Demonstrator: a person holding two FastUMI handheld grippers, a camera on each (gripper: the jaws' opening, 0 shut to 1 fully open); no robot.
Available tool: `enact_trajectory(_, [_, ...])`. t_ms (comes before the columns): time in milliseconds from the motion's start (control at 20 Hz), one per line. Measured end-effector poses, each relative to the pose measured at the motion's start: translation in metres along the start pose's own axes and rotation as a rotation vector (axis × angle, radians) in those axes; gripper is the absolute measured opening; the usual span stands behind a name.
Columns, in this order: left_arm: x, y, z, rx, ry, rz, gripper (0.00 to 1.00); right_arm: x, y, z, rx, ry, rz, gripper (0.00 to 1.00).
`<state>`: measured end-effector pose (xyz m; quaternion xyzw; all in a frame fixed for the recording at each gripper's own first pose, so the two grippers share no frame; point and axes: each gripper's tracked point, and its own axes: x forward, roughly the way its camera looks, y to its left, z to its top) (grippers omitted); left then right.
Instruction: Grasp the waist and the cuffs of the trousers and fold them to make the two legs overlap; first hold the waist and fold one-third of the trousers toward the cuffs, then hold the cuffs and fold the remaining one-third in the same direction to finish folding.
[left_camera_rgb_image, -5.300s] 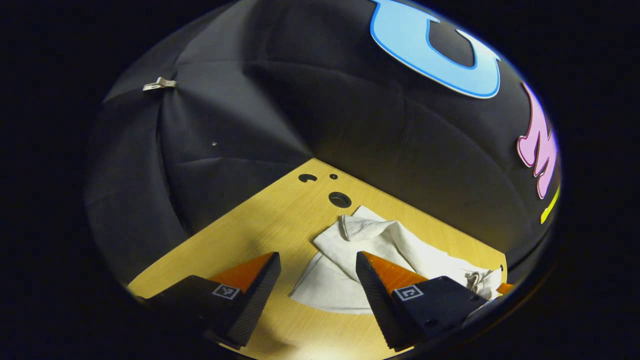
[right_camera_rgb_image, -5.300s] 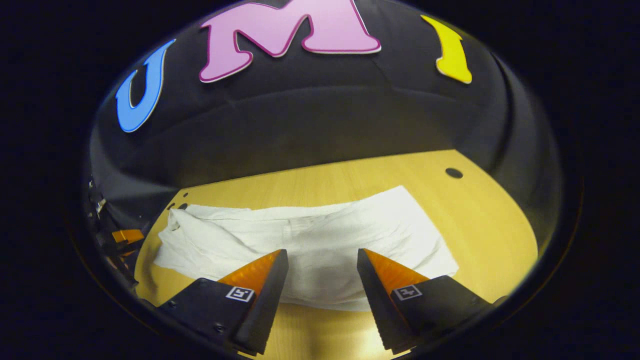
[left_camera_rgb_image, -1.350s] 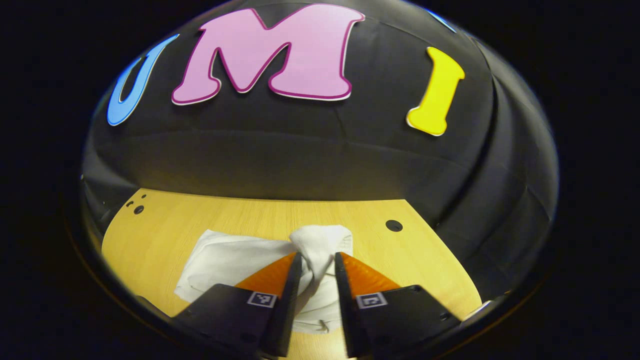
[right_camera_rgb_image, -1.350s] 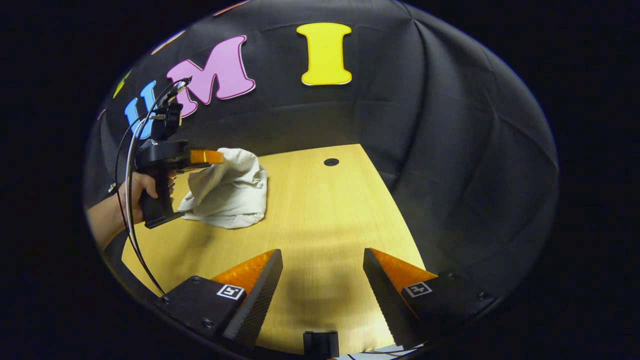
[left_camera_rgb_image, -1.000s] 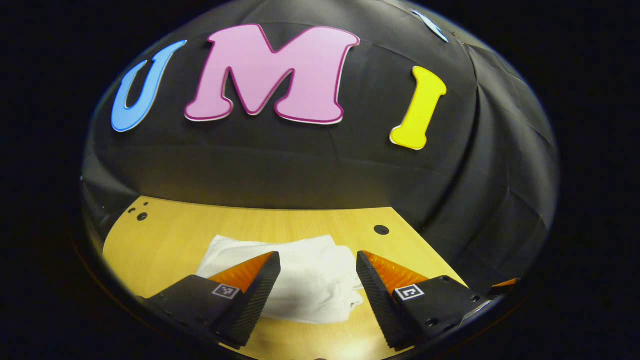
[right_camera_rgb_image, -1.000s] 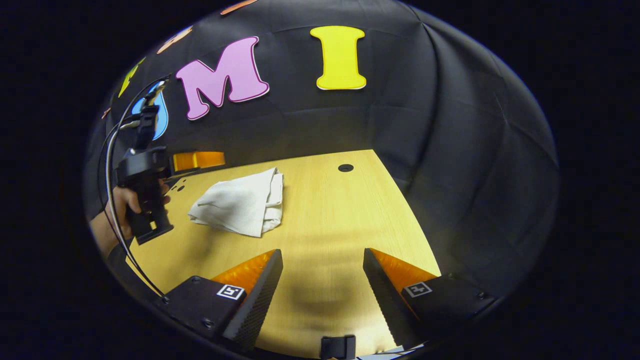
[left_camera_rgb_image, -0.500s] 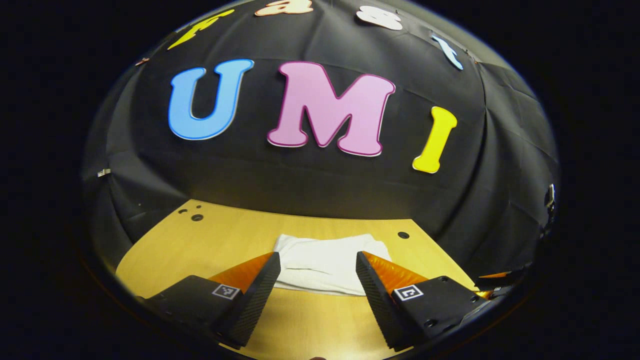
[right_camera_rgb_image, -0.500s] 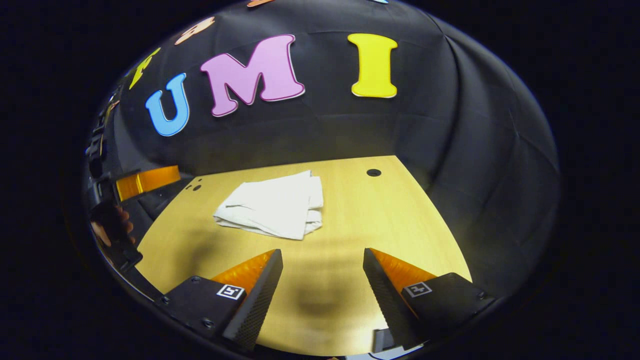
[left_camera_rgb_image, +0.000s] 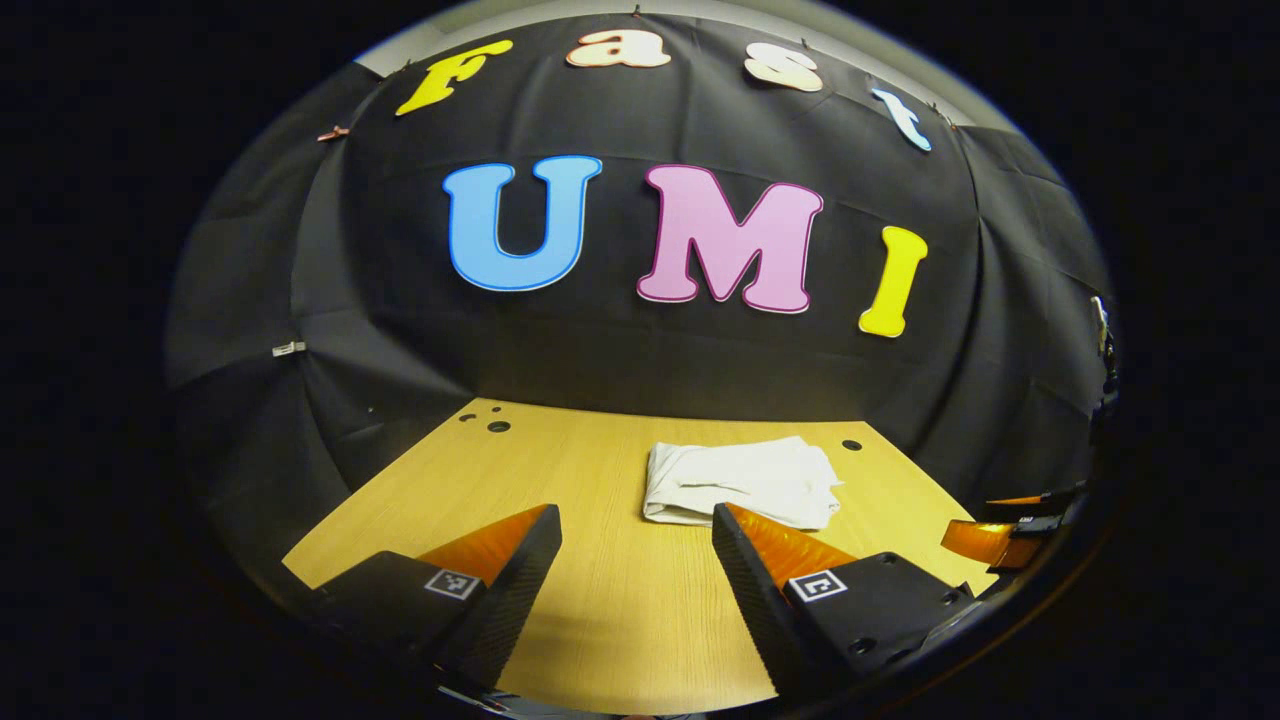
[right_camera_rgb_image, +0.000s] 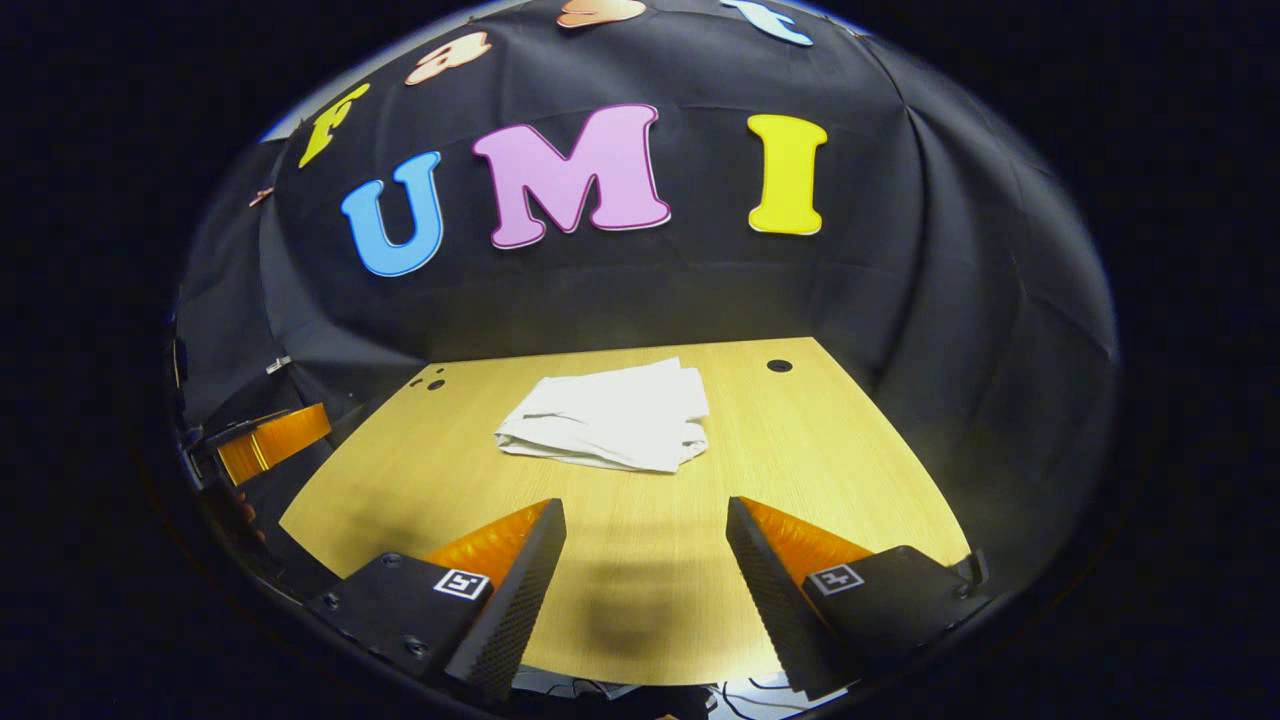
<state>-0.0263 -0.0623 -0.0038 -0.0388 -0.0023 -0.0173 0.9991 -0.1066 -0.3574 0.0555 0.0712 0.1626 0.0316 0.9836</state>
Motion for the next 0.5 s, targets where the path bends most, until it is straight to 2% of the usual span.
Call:
enact_trajectory(200, [-0.015,0.011,-0.02,0.021,0.048,-0.047,0.96,-0.017,0.027,-0.017,0.0,0.002,0.021,0.99])
enact_trajectory(500, [-0.021,0.002,-0.022,0.031,0.059,-0.135,0.96,-0.03,0.034,-0.028,-0.027,0.016,0.011,0.99])
